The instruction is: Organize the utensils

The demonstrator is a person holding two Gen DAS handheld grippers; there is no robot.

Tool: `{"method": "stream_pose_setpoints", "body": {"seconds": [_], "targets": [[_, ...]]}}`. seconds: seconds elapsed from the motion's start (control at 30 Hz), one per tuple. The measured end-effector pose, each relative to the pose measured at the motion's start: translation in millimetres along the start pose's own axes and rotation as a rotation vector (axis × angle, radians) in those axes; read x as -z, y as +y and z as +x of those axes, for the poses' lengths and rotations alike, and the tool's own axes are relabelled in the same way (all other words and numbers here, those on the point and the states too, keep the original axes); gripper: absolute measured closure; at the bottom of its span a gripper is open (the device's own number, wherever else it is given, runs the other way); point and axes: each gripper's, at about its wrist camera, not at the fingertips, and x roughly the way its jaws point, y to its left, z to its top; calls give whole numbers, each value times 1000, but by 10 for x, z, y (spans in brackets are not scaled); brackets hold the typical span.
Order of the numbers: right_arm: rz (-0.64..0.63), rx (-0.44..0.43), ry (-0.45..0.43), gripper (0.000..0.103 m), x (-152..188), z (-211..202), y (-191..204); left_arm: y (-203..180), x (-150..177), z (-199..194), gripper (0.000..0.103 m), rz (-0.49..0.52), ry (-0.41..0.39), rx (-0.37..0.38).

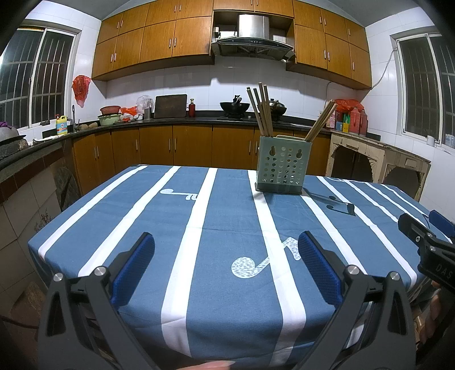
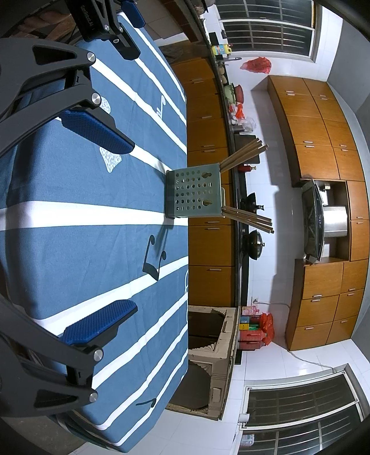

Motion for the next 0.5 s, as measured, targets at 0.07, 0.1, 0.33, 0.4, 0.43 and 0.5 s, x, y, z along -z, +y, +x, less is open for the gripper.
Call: {"method": "stream_pose_setpoints", "body": {"seconds": [0.07, 0.1, 0.33, 0.4, 0.43, 0.5], "targets": [[0, 0, 1, 2, 3, -4, 0, 1, -5, -1, 4, 0, 0, 0], [0, 0, 1, 2, 3, -4, 0, 1, -5, -1, 4, 0, 0, 0], [0, 0, 1, 2, -3, -3, -5, 0, -5, -4, 4, 1, 1, 0], [0, -1, 2, 2, -6, 0, -6, 0, -5, -6, 4, 1, 1, 0], [0, -1, 2, 2, -4, -4, -6, 1, -9, -6, 4, 0, 1, 0], [0, -1, 2, 2, -4, -6, -7, 0, -7, -5, 4, 0, 2, 0]]}}
